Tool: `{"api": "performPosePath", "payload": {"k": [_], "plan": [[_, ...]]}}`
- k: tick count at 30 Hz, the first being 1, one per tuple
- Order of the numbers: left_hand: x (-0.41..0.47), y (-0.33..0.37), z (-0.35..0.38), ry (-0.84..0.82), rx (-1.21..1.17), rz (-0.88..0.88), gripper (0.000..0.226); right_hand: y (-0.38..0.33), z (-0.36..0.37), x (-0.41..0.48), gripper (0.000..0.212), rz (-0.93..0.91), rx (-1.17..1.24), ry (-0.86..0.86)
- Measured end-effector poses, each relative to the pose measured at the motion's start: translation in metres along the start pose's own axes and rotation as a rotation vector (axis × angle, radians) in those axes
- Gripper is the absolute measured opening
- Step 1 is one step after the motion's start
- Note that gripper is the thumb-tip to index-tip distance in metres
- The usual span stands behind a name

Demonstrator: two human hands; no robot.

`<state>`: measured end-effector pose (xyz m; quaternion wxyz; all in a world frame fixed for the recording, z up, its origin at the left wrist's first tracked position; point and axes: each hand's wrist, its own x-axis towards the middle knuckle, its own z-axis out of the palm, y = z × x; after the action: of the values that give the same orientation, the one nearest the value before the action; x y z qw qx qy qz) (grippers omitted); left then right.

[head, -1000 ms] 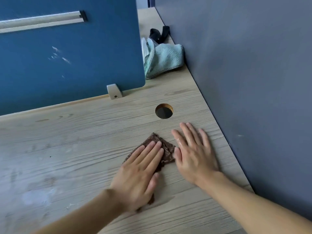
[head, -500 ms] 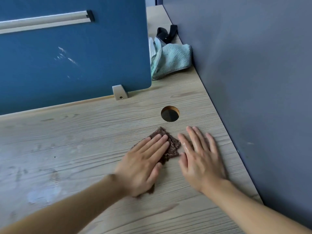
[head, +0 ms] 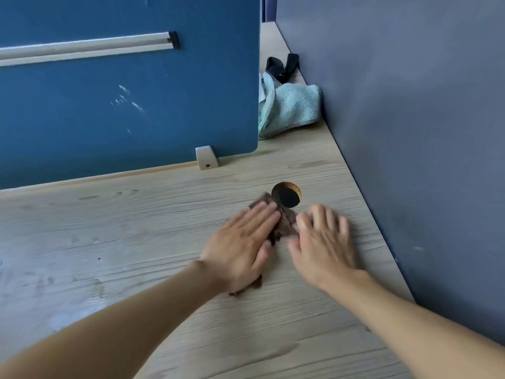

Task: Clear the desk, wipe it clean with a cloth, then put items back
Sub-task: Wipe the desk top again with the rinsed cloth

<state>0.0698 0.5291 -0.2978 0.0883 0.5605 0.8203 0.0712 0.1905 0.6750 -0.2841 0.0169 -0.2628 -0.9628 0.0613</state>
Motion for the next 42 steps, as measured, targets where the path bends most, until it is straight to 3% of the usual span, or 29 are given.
{"api": "performPosePath", "payload": {"k": [4, 6, 8, 12, 14, 17, 19, 21, 24, 26, 31, 36, 40, 42], "plan": [[0.048, -0.026, -0.007, 0.102, -0.011, -0.377, 0.069, -0.020, 0.017, 0.006, 0.061, -0.076, -0.025, 0.012], [0.056, -0.027, -0.006, 0.123, -0.015, -0.420, 0.068, -0.020, 0.020, 0.006, 0.064, -0.079, -0.039, -0.003], [0.046, -0.020, -0.008, 0.109, 0.006, -0.317, 0.067, -0.021, 0.018, 0.007, 0.064, -0.074, -0.050, -0.011], [0.026, -0.026, -0.008, -0.015, -0.013, 0.060, 0.067, -0.021, 0.018, 0.009, 0.062, -0.077, -0.062, -0.033], [0.042, -0.045, -0.011, 0.013, 0.003, 0.017, 0.066, -0.020, 0.017, 0.007, 0.063, -0.083, -0.066, -0.021], [0.073, -0.066, -0.018, 0.083, 0.000, -0.266, 0.063, -0.022, 0.017, 0.007, 0.064, -0.077, -0.048, -0.011], [0.080, -0.061, -0.015, 0.119, 0.012, -0.348, 0.065, -0.021, 0.019, 0.009, 0.064, -0.079, -0.045, 0.015], [0.063, -0.044, -0.013, 0.118, 0.021, -0.295, 0.068, -0.022, 0.018, 0.008, 0.063, -0.074, -0.044, 0.008], [0.012, -0.019, -0.008, 0.038, -0.013, -0.021, 0.065, -0.021, 0.018, 0.009, 0.061, -0.079, -0.044, 0.021], [0.005, -0.033, -0.009, -0.024, -0.035, 0.061, 0.064, -0.022, 0.018, 0.009, 0.061, -0.081, -0.042, 0.025], [0.050, -0.071, -0.017, 0.117, 0.034, -0.338, 0.065, -0.021, 0.017, 0.007, 0.064, -0.079, -0.057, 0.017], [-0.012, -0.058, -0.011, 0.091, 0.025, -0.272, 0.066, -0.021, 0.017, 0.007, 0.064, -0.069, -0.045, 0.012], [0.006, -0.066, -0.010, 0.149, 0.007, -0.592, 0.071, -0.022, 0.017, 0.008, 0.063, -0.069, -0.041, 0.030], [0.011, -0.064, -0.012, 0.133, 0.013, -0.565, 0.070, -0.021, 0.019, 0.009, 0.064, -0.068, -0.049, 0.028]]}}
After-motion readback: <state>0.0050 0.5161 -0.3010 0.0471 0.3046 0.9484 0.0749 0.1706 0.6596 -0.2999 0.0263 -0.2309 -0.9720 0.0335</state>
